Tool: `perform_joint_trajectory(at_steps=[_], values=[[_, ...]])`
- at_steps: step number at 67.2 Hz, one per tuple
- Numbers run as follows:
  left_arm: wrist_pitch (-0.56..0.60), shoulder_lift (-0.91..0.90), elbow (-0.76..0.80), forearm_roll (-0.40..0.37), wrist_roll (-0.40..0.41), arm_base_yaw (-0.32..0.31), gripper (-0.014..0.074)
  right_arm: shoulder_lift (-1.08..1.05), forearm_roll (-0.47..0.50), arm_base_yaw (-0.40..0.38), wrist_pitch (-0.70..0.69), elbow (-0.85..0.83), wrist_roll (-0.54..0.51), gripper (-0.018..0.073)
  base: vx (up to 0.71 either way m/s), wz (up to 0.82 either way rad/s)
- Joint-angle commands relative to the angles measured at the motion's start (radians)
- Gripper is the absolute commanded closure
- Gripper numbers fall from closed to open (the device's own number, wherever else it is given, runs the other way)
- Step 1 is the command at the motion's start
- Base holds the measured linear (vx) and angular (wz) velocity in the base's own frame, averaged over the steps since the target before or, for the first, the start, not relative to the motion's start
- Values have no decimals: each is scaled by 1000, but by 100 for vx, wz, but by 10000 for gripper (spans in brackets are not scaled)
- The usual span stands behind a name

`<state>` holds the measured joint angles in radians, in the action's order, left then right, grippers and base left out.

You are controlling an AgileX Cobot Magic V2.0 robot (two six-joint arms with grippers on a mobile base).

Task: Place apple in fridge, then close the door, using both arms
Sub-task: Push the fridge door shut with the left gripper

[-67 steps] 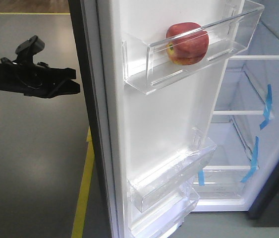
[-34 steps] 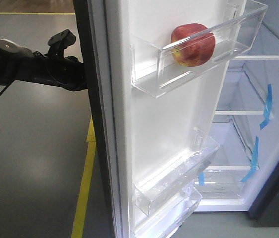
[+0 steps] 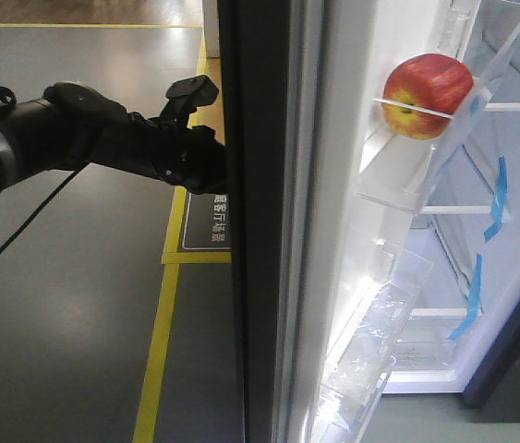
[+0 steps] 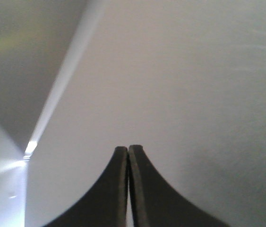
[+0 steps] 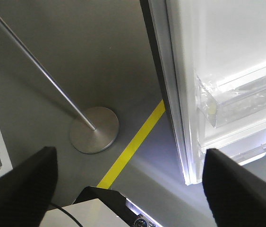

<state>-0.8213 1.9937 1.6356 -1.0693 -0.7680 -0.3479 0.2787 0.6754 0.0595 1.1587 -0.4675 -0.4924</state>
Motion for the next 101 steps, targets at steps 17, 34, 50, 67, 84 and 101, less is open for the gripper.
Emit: perform_joint_trajectory(at_steps=[17, 34, 50, 67, 84, 101], values=[[52, -57, 32, -53, -32, -149, 603, 10, 42, 0, -36, -21, -7, -35, 0, 0], [143, -57, 32, -54, -49, -261, 603, 10, 42, 0, -36, -21, -7, -35, 0, 0], [284, -56, 32, -55, -76, -373, 603, 10, 42, 0, -36, -21, -7, -35, 0, 0], [470, -46, 32, -56, -110, -486, 603, 10, 42, 0, -36, -21, -7, -35, 0, 0], [482, -59, 31, -46, -133, -506, 603, 10, 42, 0, -36, -21, -7, -35, 0, 0], [428, -185, 31, 298, 167, -507, 603, 10, 42, 0, -36, -21, -7, -35, 0, 0]])
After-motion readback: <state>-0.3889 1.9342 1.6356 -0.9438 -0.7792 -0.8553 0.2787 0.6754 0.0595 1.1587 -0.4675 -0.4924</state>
